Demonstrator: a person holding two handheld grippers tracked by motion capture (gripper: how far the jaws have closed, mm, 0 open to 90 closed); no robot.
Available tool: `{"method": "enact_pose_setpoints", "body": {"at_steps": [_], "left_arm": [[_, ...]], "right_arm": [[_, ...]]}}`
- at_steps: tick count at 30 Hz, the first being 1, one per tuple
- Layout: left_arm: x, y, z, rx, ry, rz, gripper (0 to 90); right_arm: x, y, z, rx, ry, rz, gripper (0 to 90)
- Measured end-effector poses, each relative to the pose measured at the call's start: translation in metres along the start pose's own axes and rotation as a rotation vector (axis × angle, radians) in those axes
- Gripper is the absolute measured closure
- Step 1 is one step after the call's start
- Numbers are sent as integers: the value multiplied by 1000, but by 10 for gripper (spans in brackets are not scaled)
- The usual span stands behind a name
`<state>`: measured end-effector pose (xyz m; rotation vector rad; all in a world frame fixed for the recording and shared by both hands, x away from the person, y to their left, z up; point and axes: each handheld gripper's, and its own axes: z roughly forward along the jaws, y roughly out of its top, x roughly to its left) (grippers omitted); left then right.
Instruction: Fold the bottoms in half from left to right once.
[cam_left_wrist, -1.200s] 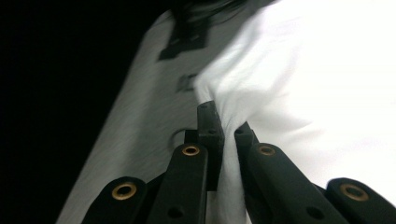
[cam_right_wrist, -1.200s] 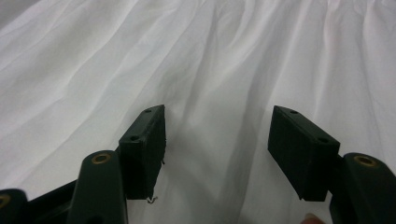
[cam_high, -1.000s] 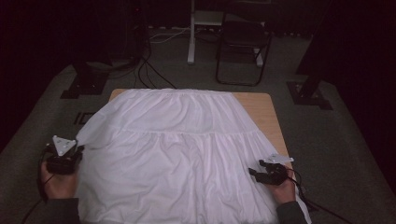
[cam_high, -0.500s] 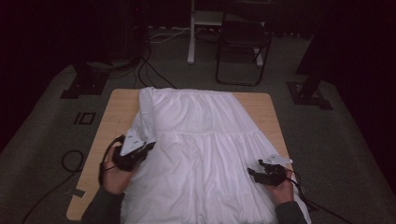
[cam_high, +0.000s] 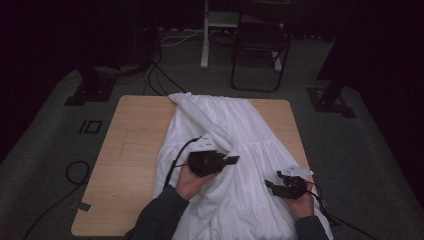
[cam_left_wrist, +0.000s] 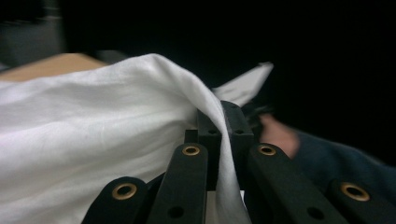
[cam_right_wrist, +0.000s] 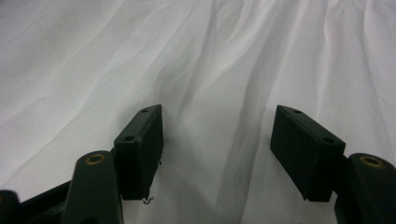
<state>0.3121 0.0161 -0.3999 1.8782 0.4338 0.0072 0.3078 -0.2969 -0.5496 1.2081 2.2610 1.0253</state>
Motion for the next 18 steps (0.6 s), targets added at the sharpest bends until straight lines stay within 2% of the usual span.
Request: {"method": "enact_pose_setpoints", "body": {"at_steps": [2,3,4,5,6,7,8,11,14,16,18], "left_arm": [[-4,-9,27,71,-17,-1,881],[-2,-16,37,101,-25,-18,858],[-2,-16,37,101,-25,-18,797],[3,-30,52,168,-40,-47,797],[5,-36,56,197,-18,-45,631],[7,-42,58,217,10,-41,583],[9,-46,56,230,39,-40,544],[16,-47,38,213,79,-47,502],[24,-49,11,210,183,-32,486],[31,-53,-9,203,259,-40,483],[38,-60,-29,194,334,-55,478]], "right_arm": [[0,0,0,0,-1,1,338],[0,0,0,-1,-3,3,340],[0,0,0,-1,-3,3,340],[1,0,0,-2,-6,5,344],[2,0,-1,1,-10,13,390],[2,1,-1,3,-13,24,432],[1,2,-2,7,-12,38,455],[2,10,-11,-11,-34,86,482],[11,24,-23,-69,-35,100,491],[18,33,-27,-88,-16,90,491],[27,40,-28,-98,24,75,487]]}}
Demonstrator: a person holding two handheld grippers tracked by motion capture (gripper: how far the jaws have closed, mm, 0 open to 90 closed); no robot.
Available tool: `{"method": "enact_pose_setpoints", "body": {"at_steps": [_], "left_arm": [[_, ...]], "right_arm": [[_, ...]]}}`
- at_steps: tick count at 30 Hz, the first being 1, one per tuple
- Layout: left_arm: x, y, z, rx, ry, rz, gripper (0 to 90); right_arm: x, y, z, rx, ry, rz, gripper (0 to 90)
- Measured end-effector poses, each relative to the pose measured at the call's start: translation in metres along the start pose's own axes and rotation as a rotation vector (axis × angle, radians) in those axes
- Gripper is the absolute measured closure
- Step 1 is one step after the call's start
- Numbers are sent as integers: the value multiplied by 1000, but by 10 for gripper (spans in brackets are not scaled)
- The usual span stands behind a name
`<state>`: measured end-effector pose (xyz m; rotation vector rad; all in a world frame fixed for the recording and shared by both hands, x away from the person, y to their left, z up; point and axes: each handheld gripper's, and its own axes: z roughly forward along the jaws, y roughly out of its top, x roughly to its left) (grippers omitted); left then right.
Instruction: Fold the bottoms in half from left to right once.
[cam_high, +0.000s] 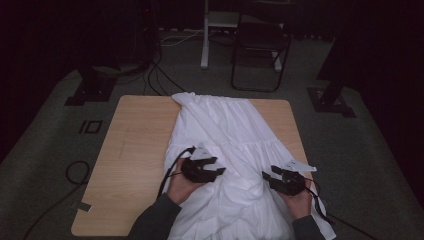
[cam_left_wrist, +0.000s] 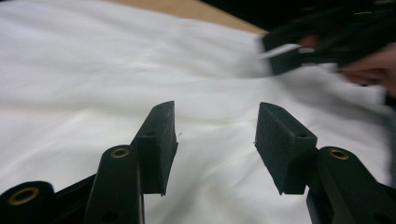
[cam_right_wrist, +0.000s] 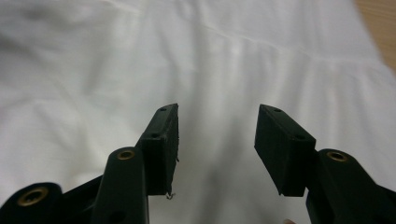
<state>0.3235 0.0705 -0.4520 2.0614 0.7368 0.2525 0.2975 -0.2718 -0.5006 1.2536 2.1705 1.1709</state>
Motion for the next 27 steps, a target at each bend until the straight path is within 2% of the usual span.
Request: {"method": "enact_pose_setpoints", "body": {"at_steps": [1,2,6,8,9,11,12,13,14,15,16,17,19,20,21,22,23,24,27], "left_arm": [[8,-8,-9,-2,47,-12,475],[13,-12,-14,-1,68,-25,469],[36,-44,-34,49,207,-63,441],[46,-62,-40,76,269,-94,439],[51,-71,-41,94,285,-108,432],[60,-87,-42,121,286,-157,408],[63,-94,-41,130,282,-180,399],[66,-100,-40,137,273,-203,394],[67,-104,-38,147,263,-213,394],[67,-107,-35,158,247,-223,397],[67,-107,-35,158,247,-223,412],[65,-107,-31,174,250,-203,412],[64,-105,-25,194,247,-190,454],[63,-104,-23,198,244,-185,505],[63,-104,-22,196,241,-179,625],[63,-102,-23,187,234,-169,700],[62,-101,-24,170,231,-169,824],[62,-99,-27,151,226,-171,870],[56,-88,-39,92,227,-151,887]], "right_arm": [[5,2,1,0,18,-9,477],[10,5,3,3,38,-24,469],[19,6,14,31,65,-53,439],[22,4,22,75,69,-66,431],[23,3,26,110,80,-69,435],[25,0,33,162,77,-88,526],[26,-1,36,183,83,-97,644],[27,-2,36,192,92,-99,776],[27,-2,36,192,101,-95,852],[27,-1,34,182,106,-96,879],[27,-1,34,182,106,-96,879],[28,2,30,163,97,-110,882],[29,6,23,128,84,-127,884],[29,8,20,109,82,-130,884],[29,10,18,95,80,-131,884],[28,11,16,87,76,-134,884],[27,12,14,76,75,-130,885],[26,12,13,71,73,-128,885],[22,15,7,51,53,-126,887]]}}
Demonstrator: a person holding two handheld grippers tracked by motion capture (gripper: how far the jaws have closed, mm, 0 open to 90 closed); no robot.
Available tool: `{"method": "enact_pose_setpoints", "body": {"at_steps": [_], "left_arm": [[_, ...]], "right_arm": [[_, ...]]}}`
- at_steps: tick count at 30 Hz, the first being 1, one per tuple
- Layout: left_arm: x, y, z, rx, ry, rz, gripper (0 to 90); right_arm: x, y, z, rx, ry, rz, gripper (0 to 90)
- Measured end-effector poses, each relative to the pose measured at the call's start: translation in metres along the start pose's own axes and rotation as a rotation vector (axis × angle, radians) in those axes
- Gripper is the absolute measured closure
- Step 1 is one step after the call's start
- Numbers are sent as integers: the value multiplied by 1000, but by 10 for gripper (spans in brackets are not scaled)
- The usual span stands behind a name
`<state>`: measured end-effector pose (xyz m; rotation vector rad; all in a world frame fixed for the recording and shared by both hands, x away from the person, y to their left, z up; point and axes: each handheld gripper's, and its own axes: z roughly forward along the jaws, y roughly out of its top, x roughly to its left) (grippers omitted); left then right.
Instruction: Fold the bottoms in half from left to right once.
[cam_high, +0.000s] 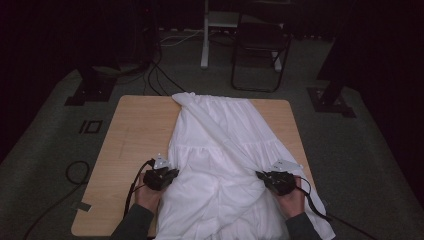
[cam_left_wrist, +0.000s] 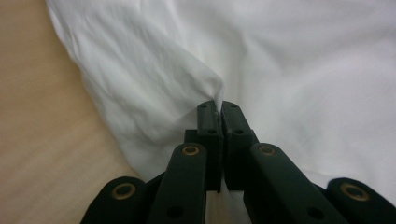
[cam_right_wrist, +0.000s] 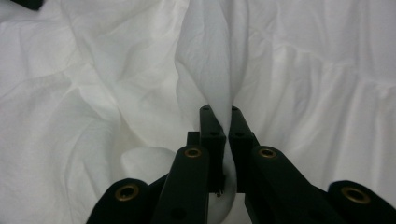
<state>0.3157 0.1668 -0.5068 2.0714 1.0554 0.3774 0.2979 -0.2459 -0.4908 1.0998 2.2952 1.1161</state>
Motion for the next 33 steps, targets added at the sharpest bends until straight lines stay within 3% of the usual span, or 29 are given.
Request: {"method": "enact_pose_setpoints", "body": {"at_steps": [4,6,7,9,11,13,15,18,20,22,23,25,26,28,33], "left_arm": [[-9,23,-31,-142,-68,10,891],[-14,36,-47,-223,-99,15,892],[-18,45,-53,-258,-102,18,892],[-23,54,-55,-267,-67,49,888],[-32,59,-42,-247,-52,58,825],[-40,58,-24,-184,-32,80,710],[-49,51,3,-107,-34,83,640],[-61,36,40,4,-53,91,560],[-68,26,61,78,-35,124,538],[-71,20,73,105,-7,159,581],[-69,21,74,98,-24,150,651],[-65,25,75,116,27,162,848],[-60,26,76,118,44,167,875],[-48,28,77,113,56,136,887],[-9,33,77,118,159,87,892]], "right_arm": [[-7,5,-12,-36,-21,8,888],[-12,14,-24,-73,-58,-4,888],[-15,17,-30,-89,-78,-5,889],[-27,27,-51,-153,-157,18,890],[-42,31,-65,-182,-237,42,889],[-59,28,-67,-148,-316,58,888],[-73,19,-61,-107,-354,87,886],[-95,-10,-37,6,-354,130,873],[-102,-27,-25,53,-343,157,850],[-108,-45,-14,96,-329,195,832],[-109,-52,-9,110,-319,207,820],[-108,-63,-3,117,-303,215,823],[-108,-63,-3,113,-296,224,821],[-106,-62,-3,120,-284,239,822],[-86,-50,11,130,-226,181,814]]}}
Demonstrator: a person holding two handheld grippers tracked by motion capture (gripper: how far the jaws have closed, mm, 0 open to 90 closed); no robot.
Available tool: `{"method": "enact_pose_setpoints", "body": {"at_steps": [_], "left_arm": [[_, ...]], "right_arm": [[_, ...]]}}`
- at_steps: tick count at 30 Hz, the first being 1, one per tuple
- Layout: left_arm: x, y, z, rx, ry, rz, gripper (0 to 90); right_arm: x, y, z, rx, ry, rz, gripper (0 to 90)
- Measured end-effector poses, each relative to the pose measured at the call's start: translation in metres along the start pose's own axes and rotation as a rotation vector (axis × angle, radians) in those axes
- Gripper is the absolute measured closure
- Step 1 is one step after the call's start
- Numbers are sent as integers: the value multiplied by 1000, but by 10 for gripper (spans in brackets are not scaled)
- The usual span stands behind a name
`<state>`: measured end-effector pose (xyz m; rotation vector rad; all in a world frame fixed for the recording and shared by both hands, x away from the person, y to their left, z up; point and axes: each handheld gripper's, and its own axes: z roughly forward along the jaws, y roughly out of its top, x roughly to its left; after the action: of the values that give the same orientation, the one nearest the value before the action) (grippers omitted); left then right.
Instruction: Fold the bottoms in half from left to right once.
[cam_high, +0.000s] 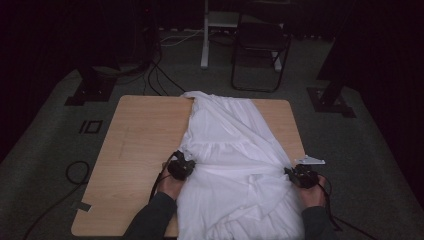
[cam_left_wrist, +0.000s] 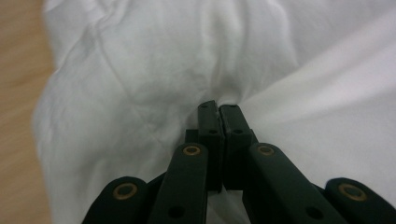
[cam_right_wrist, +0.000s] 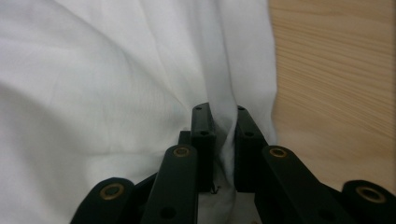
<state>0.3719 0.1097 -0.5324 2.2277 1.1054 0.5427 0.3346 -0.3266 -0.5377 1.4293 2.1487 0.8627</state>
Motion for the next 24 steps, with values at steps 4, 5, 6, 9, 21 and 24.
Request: {"method": "enact_pose_setpoints", "body": {"at_steps": [4,5,6,9,21,24], "left_arm": [[38,6,8,21,70,-48,891],[45,7,10,25,76,-57,891],[53,9,12,29,84,-72,891],[72,15,18,36,105,-105,892],[79,17,5,-83,86,-208,636],[70,11,-21,-147,46,-195,598]], "right_arm": [[18,14,13,-5,47,-29,805],[23,19,18,-5,49,-47,806],[25,22,21,-6,50,-58,808],[30,34,34,-19,42,-74,820],[17,62,50,-43,-56,24,576],[28,66,26,-124,-14,45,507]]}}
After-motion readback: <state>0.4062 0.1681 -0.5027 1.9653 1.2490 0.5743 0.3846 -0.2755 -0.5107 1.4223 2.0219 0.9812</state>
